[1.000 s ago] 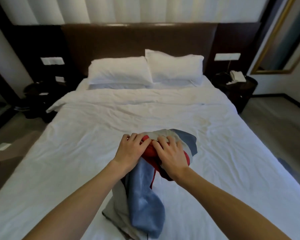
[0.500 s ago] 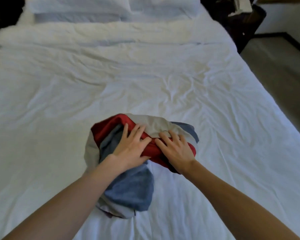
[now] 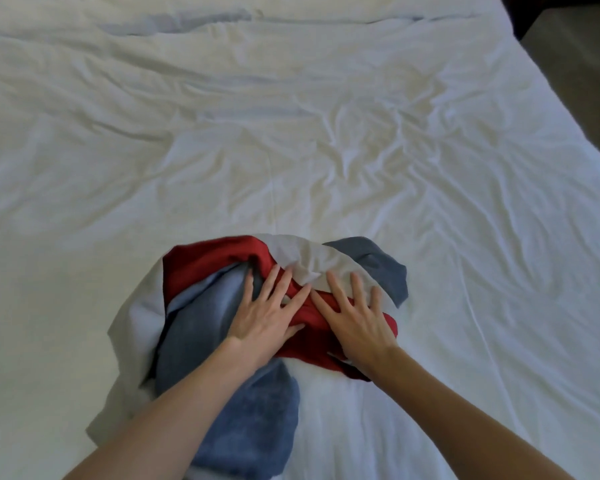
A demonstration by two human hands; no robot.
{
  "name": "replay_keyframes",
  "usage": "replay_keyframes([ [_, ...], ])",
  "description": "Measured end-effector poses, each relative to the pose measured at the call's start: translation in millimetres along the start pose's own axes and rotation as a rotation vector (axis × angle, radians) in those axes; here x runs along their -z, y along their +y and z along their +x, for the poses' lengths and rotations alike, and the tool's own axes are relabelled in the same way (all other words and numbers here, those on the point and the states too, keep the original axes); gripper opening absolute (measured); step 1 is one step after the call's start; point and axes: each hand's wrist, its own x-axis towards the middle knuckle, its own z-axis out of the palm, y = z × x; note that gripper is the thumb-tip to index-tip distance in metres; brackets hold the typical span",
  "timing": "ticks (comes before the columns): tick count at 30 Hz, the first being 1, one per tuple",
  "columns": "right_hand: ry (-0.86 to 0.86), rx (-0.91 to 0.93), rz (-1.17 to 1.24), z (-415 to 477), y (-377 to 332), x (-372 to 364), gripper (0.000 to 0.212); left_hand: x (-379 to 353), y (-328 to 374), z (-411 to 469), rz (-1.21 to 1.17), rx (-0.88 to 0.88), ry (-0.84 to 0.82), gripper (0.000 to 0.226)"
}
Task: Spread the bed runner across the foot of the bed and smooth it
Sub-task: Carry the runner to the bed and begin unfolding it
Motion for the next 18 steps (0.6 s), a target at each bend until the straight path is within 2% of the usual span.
replay_keyframes([
  [10, -0.103, 0.014, 0.069, 17, 3, -2, 0.118, -9, 0, 10, -0.062, 0.026, -0.029, 0.07],
  [14, -0.105, -0.044, 0.232, 19, -10, 31, 0.086, 18, -14, -12, -0.19, -0.007, -0.002, 0.076],
  [18, 0.075, -0.026, 0.349, 33, -52, 74, 0.064, 46, -41, -48, -0.21, 0.001, 0.157, 0.061],
])
